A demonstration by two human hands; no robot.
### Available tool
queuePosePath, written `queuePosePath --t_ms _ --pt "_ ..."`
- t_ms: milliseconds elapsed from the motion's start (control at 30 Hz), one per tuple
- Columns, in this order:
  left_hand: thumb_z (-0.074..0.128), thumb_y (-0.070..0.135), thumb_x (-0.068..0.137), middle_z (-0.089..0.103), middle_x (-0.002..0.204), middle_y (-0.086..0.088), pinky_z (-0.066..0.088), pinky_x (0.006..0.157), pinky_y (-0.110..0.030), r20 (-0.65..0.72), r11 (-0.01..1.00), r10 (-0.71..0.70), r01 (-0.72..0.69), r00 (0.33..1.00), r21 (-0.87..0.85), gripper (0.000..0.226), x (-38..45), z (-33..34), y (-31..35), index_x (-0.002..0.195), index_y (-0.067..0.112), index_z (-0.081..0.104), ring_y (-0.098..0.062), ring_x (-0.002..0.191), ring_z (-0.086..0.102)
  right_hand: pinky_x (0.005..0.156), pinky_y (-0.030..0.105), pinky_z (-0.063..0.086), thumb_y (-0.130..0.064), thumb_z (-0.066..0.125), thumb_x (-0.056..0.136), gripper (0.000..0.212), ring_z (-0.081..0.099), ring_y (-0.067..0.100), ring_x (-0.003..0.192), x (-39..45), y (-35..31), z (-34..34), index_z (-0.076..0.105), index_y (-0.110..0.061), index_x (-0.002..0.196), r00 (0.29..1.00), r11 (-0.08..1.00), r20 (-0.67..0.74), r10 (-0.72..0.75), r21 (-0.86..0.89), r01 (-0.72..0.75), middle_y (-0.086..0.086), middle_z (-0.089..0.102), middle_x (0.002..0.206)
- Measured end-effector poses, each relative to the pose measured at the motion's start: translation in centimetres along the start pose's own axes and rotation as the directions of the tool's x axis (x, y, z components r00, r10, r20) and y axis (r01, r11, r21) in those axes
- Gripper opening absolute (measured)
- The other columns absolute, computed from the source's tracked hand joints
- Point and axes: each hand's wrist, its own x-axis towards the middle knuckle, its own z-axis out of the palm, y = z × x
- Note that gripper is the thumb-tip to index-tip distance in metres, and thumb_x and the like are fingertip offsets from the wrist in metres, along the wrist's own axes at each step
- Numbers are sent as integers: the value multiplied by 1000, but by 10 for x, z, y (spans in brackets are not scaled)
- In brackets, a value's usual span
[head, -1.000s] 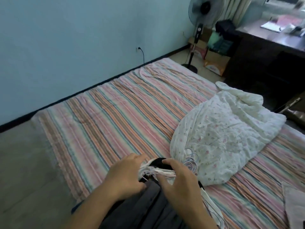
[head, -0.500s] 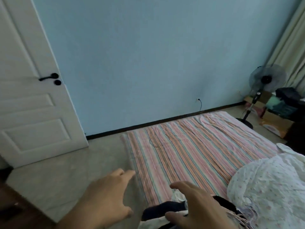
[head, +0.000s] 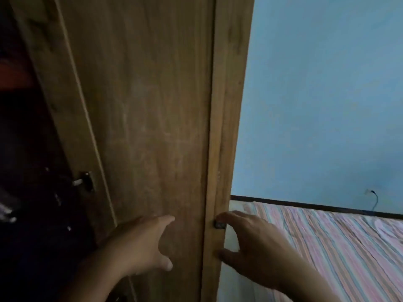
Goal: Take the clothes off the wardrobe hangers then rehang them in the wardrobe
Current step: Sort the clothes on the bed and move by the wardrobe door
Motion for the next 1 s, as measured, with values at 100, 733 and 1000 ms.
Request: queuePosePath --t_ms 100,733,1000 --pt "81 55 68 22 158 17 29 108 -22 -15 993 -107 106 994 -55 106 -41 -24 -29 153 41 20 -7 143 27 92 27 51 -63 65 82 66 60 9 113 21 -41 0 41 -40 139 993 992 10 -116 -39 117 -18 56 132" --pt "78 49 75 45 146 9 46 93 -20 -357 799 -581 596 732 -80 87 -233 -104 -161 149 33 34 -8 124 50 92 42 53 -55 67 83 49 62 22 111 144 -280 34 57 -33 126 765 778 152 -626 45 627 -1 63 122" --pt "76 51 76 43 150 6 43 94 -23 -340 706 -689 698 640 -115 88 -258 -101 -199 150 31 33 -12 129 48 83 41 50 -44 65 87 46 61 37 109 189 -366 74 53 -16 122 755 754 78 -651 -43 655 13 61 122"
